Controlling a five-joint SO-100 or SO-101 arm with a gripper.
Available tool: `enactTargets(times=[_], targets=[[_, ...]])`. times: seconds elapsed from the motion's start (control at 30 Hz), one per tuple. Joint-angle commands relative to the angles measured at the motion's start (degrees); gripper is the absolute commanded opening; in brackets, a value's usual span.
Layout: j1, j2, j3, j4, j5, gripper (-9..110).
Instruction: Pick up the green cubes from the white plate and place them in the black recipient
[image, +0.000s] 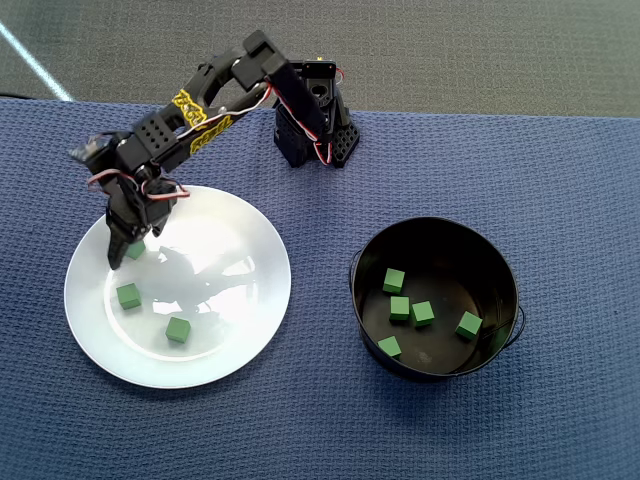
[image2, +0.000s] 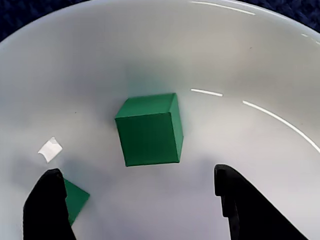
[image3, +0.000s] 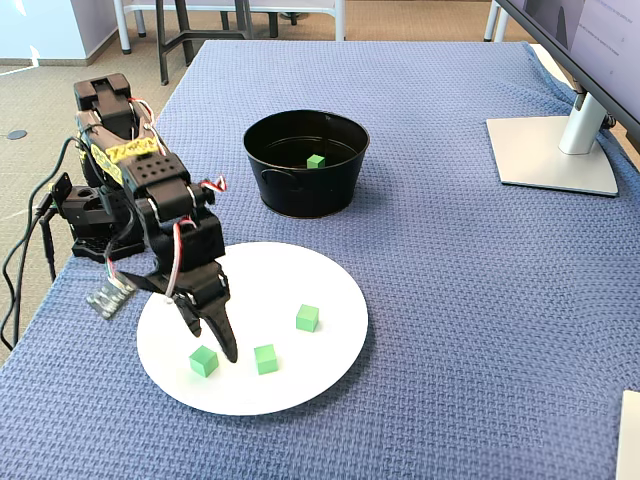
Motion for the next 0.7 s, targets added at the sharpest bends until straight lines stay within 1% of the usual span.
enactTargets(times=[0.0,0.1,0.27,0.37,0.47,0.67], targets=[[-1.8,-0.5,-4.0,2.2,-6.9,32],[-1.8,-1.3,-4.1,0.8,-9.2,32],[-1.1,-3.4,-7.1,2.2,-11.7,31],[-0.1,-4.9,-9.9,2.6,-10.2,28],[0.4,-4.7,-10.5,3.3,-9.5,28],[1.1,-4.0,-9.8,3.6,-12.0,28]])
